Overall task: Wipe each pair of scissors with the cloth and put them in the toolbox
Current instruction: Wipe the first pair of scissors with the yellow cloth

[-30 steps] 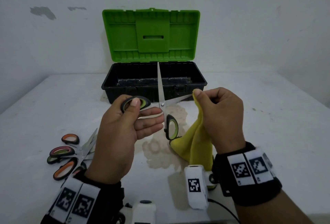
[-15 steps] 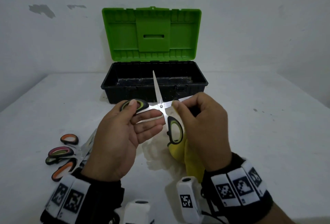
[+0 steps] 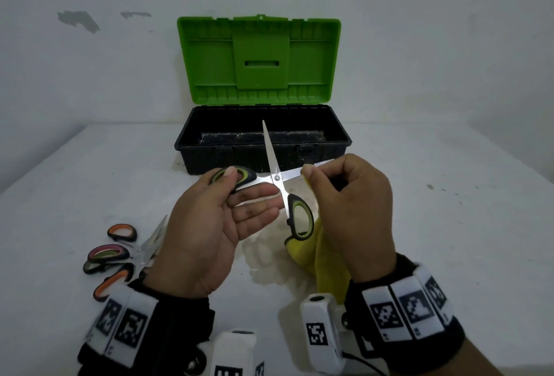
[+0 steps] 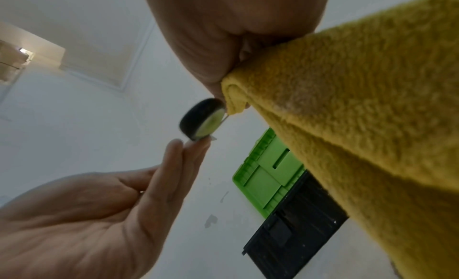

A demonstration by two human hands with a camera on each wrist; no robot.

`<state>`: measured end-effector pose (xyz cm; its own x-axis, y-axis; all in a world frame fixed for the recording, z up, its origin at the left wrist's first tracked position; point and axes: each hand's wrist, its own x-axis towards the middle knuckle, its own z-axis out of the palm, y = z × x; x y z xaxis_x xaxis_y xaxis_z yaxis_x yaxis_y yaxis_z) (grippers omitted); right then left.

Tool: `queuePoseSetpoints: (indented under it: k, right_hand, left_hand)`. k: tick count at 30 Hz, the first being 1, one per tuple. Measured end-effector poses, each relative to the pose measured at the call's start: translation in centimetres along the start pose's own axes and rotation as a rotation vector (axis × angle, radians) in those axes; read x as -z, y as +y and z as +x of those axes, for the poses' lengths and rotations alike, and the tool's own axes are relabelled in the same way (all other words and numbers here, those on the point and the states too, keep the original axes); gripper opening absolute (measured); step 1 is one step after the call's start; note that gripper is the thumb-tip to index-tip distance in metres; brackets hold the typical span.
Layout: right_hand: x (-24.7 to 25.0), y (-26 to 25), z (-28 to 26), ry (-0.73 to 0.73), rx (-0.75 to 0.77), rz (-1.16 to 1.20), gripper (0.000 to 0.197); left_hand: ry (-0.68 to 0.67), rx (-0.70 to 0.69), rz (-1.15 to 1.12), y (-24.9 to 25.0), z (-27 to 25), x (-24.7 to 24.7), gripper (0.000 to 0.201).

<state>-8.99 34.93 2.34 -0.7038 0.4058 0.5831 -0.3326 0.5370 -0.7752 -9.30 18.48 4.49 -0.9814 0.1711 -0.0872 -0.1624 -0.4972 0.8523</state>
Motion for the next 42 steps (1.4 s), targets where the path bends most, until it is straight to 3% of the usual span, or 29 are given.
queuePoseSetpoints:
  k: [5,11,18,22,29,34,42]
  right_hand:
    - [-0.6,-0.7,-1.0,-0.067,0.008,0.049,0.016]
    - [1.1,0.5,0.9,0.028,-0.112,-0.018,0.021]
    - [-0.3,-1.7,-0.8,-0.062,0.011,-0.014,0.019]
    - [0.1,-0.7,-0.1,-0.036,-0.021,-0.061,0.021]
    - [1.8,1.1,1.1,-0.014,-0.125,-0.097,0.023]
    - [3.7,2.3,1.6,-0.097,-0.207,-0.106,0.024]
    - [5.6,3.1,3.0,-0.207,-0.279,-0.051,0.025]
  left_hand:
    - [-0.01,-0.018,0.029,0.2,0.0,-0.2,0.023]
    - [0.0,-0.028,0.035,0.0,-0.2,0.0,0.024]
    - [-0.028,-0.055,0.078,-0.2,-0.2,-0.4,0.024]
    - [-0.026,-0.081,0.1,-0.2,-0.4,-0.1,0.025]
    - [0.04,-0.135,0.155,-0.1,0.2,0.0,0.023]
    - [0.147,-0.178,0.149,0.0,0.7,0.3,0.024]
    - [0.201,-0.093,0.123,-0.9,0.8,-0.4,0.024]
